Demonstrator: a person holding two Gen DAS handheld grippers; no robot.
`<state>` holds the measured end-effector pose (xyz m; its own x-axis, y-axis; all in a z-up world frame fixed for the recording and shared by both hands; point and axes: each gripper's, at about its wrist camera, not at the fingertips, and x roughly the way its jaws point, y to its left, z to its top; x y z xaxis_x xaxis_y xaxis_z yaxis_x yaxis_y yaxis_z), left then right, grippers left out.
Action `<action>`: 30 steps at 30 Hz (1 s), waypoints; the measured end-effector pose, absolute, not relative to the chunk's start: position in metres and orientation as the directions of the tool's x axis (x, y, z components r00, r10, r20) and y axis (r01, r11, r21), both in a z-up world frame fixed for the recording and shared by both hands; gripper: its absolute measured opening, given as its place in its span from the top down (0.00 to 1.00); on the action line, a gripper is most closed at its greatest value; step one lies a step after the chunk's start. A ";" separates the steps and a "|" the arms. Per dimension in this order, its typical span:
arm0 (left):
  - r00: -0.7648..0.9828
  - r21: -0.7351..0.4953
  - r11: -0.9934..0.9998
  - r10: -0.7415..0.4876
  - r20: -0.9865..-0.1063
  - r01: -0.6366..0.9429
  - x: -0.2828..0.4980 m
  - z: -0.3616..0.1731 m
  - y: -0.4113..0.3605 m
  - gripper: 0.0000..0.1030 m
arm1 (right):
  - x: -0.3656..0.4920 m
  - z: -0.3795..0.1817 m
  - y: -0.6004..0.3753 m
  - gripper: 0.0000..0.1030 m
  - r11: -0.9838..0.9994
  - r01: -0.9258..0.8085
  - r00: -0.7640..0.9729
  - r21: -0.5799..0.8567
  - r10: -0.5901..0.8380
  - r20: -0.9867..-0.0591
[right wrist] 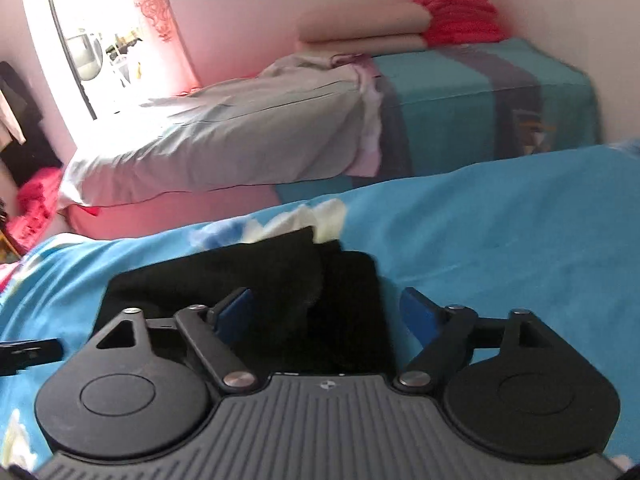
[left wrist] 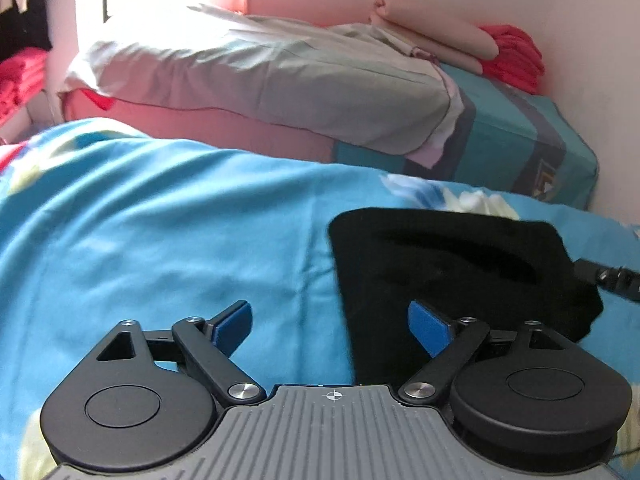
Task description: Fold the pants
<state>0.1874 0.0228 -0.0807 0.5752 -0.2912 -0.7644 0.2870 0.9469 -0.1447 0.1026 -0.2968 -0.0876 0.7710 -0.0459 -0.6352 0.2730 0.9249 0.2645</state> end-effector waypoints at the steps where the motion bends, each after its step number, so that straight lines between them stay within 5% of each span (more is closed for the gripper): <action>1: 0.559 -0.151 0.946 -0.294 -0.775 0.289 0.195 -0.088 0.017 0.00 | 0.108 -0.093 -0.299 0.08 0.925 0.274 0.761 0.265 -0.040 -0.647; 3: 0.512 -0.141 0.952 -0.266 -0.817 0.270 0.211 -0.110 0.008 0.00 | 0.120 -0.110 -0.311 0.07 0.916 0.331 0.693 0.226 -0.073 -0.717; 6: 0.434 -0.260 0.935 -0.343 -0.833 0.240 0.225 -0.134 0.017 0.00 | 0.114 -0.126 -0.342 0.13 0.829 0.354 0.696 0.434 0.077 -0.714; 8: 0.408 -0.357 0.911 -0.412 -0.815 0.206 0.229 -0.140 0.028 0.00 | 0.109 -0.136 -0.354 0.30 0.774 0.318 0.708 0.547 0.190 -0.680; 12: 0.318 -0.494 0.841 -0.540 -0.779 0.220 0.235 -0.149 0.015 0.00 | 0.107 -0.150 -0.356 0.37 0.733 0.265 0.725 0.627 0.277 -0.631; 14: 0.261 -0.545 0.804 -0.593 -0.762 0.236 0.233 -0.147 -0.003 0.00 | 0.108 -0.146 -0.364 0.57 0.689 0.258 0.725 0.677 0.326 -0.607; 24: 0.338 -0.462 0.782 -0.606 -0.720 0.419 0.130 -0.044 -0.016 0.00 | 0.024 -0.067 -0.354 0.60 0.632 0.041 0.742 0.774 0.500 -0.447; 30: 0.293 -0.488 0.713 -0.672 -0.680 0.503 0.028 -0.018 0.013 0.00 | -0.088 -0.051 -0.352 0.60 0.562 0.067 0.726 0.825 0.539 -0.427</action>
<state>0.0282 0.0134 -0.0179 0.2932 -0.6719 -0.6802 0.5028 0.7135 -0.4880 -0.0881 -0.3520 -0.0507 0.7262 0.5391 -0.4266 0.0674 0.5617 0.8246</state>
